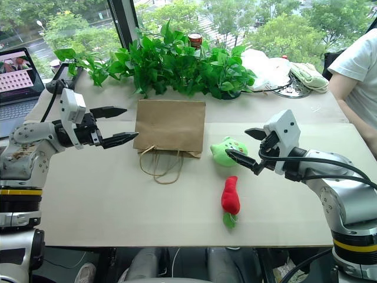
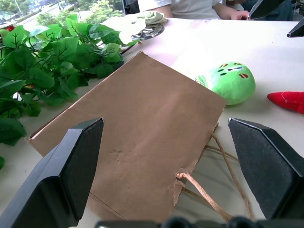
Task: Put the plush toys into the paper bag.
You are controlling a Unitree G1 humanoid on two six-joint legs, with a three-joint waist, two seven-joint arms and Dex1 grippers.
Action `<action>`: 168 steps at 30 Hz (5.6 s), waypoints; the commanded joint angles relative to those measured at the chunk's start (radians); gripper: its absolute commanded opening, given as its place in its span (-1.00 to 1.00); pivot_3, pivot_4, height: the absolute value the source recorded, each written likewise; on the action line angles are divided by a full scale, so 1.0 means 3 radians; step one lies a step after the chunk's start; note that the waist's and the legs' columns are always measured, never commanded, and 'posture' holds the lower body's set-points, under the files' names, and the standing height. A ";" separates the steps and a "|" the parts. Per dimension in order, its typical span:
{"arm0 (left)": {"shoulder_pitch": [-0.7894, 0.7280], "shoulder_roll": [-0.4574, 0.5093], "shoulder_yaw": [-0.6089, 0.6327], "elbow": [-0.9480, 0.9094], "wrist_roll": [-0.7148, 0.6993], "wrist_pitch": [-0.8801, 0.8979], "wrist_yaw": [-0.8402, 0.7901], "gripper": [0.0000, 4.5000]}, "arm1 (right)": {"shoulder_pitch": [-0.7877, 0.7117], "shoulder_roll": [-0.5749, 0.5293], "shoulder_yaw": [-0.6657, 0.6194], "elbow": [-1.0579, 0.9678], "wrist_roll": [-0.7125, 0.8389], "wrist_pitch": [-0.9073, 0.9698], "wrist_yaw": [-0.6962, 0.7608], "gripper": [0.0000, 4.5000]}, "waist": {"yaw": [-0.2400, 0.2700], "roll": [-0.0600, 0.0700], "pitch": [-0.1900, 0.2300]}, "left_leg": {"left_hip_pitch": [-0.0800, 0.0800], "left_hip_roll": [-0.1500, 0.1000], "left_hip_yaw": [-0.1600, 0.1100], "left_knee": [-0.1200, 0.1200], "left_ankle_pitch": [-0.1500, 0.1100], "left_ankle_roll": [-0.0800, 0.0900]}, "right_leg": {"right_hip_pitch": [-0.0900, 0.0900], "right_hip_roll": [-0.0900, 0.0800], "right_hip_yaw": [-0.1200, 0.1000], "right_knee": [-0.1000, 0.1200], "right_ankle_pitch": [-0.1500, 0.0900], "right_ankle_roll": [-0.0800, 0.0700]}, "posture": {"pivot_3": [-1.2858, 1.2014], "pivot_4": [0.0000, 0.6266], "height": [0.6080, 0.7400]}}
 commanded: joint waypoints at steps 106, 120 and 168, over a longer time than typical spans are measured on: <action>-0.1031 -0.0856 -0.0252 0.1013 0.0260 -0.0657 -0.0434 -1.00 | -0.0793 0.1915 0.1719 0.1352 -0.1454 0.0057 -0.1387 -0.98 | -0.0006 0.0002 -0.0001 | -0.0030 -0.0005 -0.0030 0.0027 0.0000 0.0002 | -0.0001 0.0001 -0.0017 0.0007 0.0000 0.0000 | 0.03 -0.52 0.51; -0.1016 -0.0836 -0.0250 0.1002 0.0245 -0.0593 -0.0384 -1.00 | -0.0761 0.1974 0.1670 0.1297 -0.1563 0.0220 -0.1334 -0.98 | -0.0020 0.0003 -0.0004 | -0.0026 -0.0004 -0.0030 0.0026 0.0000 0.0002 | 0.0001 0.0002 -0.0017 0.0010 0.0000 0.0000 | 0.03 -0.52 0.51; -0.0964 -0.0833 -0.0239 0.0965 0.0234 -0.0560 -0.0299 -1.00 | -0.0373 0.1084 0.0824 0.0210 -0.1165 0.1199 -0.1247 -0.18 | -0.0012 0.0003 -0.0003 | -0.0030 -0.0005 -0.0031 0.0020 0.0000 0.0002 | -0.0002 0.0002 -0.0015 0.0003 -0.0001 0.0000 | 0.03 -0.52 0.51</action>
